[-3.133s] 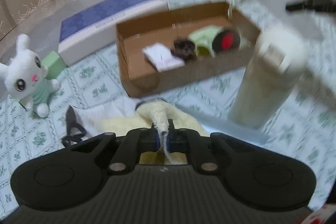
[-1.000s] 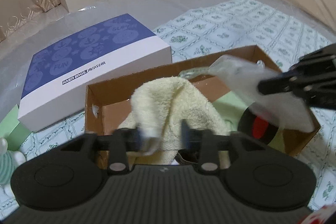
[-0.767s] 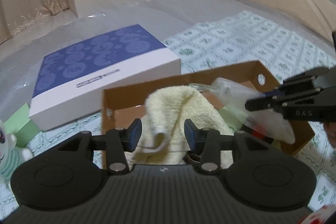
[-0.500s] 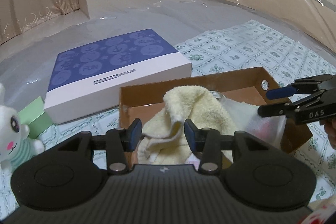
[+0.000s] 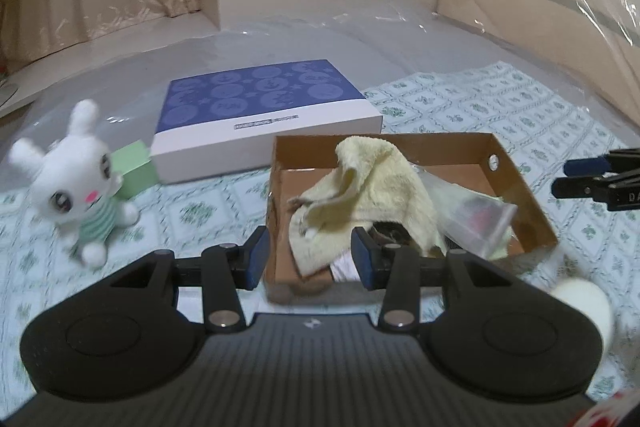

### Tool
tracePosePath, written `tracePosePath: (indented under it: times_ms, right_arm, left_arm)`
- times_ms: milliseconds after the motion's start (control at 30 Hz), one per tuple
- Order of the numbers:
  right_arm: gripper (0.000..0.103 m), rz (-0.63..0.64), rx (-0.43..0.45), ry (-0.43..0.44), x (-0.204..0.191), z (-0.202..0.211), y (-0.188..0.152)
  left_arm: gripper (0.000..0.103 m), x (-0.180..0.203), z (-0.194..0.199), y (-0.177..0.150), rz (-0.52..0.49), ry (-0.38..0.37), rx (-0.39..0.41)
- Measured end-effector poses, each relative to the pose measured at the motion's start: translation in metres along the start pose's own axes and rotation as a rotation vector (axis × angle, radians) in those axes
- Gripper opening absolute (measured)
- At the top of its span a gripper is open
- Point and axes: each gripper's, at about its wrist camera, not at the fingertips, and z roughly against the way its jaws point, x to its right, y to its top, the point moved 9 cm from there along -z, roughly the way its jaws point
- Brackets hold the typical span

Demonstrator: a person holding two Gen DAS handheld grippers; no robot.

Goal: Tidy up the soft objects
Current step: 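Withdraw both grippers from the box toward the purple tissue pack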

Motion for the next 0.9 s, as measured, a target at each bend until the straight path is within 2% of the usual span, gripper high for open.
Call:
tracePosePath:
  times_ms: [333, 533, 733, 800, 900]
  right_arm:
    - [0.063, 0.034, -0.015, -0.091, -0.023, 0.085, -0.041]
    - [0.063, 0.012, -0.035, -0.123, -0.042, 0.128, -0.075]
    - [0.063, -0.055, -0.01, -0.098, -0.069, 0.169, -0.114]
    - [0.063, -0.086, -0.003, -0.081, -0.082, 0.181, -0.132]
    - [0.063, -0.134, -0.006, -0.046, -0.102, 0.193, -0.16]
  left_arm:
    - [0.042, 0.011, 0.091, -0.063, 0.096, 0.041, 0.018]
    - [0.05, 0.029, 0.139, -0.104, 0.157, 0.051, 0.05]
    - [0.055, 0.044, 0.184, -0.153, 0.264, 0.054, 0.085]
    - [0.06, 0.047, 0.197, -0.17, 0.299, 0.064, 0.091]
    - [0.063, 0.052, 0.215, -0.198, 0.335, 0.084, 0.089]
